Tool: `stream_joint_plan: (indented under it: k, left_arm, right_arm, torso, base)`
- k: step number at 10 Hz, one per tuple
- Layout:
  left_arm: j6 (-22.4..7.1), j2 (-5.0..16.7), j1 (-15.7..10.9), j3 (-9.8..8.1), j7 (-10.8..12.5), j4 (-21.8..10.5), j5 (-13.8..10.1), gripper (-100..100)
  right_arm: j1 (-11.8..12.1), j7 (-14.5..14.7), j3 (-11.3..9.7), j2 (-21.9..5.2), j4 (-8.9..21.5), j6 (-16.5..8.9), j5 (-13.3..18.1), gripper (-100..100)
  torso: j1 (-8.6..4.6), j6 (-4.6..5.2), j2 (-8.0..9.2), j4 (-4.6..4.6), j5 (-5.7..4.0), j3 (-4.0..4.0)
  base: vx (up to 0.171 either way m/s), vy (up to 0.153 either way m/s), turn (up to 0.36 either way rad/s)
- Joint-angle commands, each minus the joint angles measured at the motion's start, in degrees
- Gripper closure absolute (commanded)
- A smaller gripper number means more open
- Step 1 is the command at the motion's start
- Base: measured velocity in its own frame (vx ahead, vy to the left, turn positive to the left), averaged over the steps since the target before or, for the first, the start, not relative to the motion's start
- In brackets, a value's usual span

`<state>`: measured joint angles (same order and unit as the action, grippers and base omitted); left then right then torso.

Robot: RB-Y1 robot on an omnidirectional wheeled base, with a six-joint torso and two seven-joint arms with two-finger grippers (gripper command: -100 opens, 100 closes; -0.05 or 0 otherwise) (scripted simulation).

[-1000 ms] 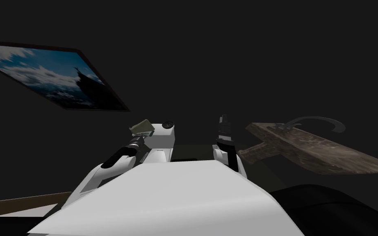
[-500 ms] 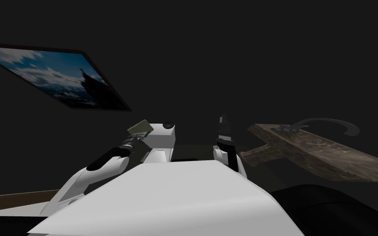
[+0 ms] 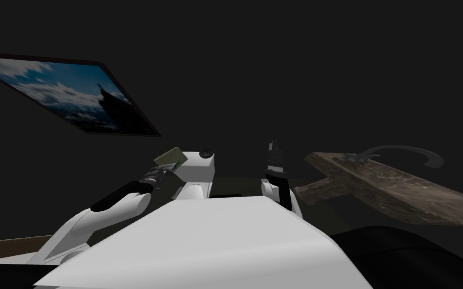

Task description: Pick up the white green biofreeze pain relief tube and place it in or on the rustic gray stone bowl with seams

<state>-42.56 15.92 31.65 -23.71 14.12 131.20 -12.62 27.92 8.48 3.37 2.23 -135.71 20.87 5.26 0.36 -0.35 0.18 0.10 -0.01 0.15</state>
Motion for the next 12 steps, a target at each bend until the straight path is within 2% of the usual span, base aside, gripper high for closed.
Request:
stream_joint_plan:
  k: [1,2,4,5,7,8,12]
  left_arm:
    - [-2.9,0.9,0.4,-1.30,0.6,1.4,-1.3,100]
    - [-3.4,0.9,0.4,-1.30,0.6,1.4,-1.3,100]
    - [-6.9,2.3,0.8,-2.74,1.1,3.1,-3.1,100]
    - [-7.7,2.3,0.8,-2.74,1.1,3.1,-3.1,100]
    - [-11.3,3.8,1.1,-3.85,1.3,4.6,-4.8,100]
    - [-11.8,3.8,1.1,-3.85,1.3,4.6,-4.8,100]
    - [-18.8,6.9,1.5,-5.02,1.1,7.6,-8.0,100]
  right_arm:
    - [0.0,0.0,0.0,0.0,0.0,0.0,0.0,0]
    - [0.0,0.0,0.0,0.0,0.0,0.0,0.0,0]
    - [0.0,0.0,0.0,0.0,0.0,0.0,0.0,0]
    - [0.0,0.0,0.0,0.0,0.0,0.0,0.0,0]
    - [0.0,0.0,0.0,0.0,0.0,0.0,0.0,0]
    - [0.0,0.0,0.0,0.0,0.0,0.0,0.0,0]
    - [0.0,0.0,0.0,0.0,0.0,0.0,0.0,0]
  torso:
    - [0.00,0.00,0.00,0.00,0.00,0.00]
    - [-0.05,0.03,-0.12,-0.02,-0.02,-0.07]
    - [-0.07,0.14,-0.25,-0.07,0.01,-0.16]
    - [-0.14,0.22,-0.42,-0.10,0.00,-0.26]
    - [-0.15,0.23,-0.47,-0.12,-0.01,-0.29]
    - [-0.20,0.26,-0.53,-0.13,-0.03,-0.32]
    - [-0.33,0.31,-0.68,-0.16,-0.08,-0.41]
  base:
    - [0.076,-0.013,-0.059]
    - [0.066,-0.012,-0.005]
    - [0.073,-0.028,-0.056]
    - [0.070,-0.033,-0.048]
    - [0.075,-0.034,-0.081]
    - [0.062,-0.028,-0.045]
    - [0.104,-0.043,-0.113]
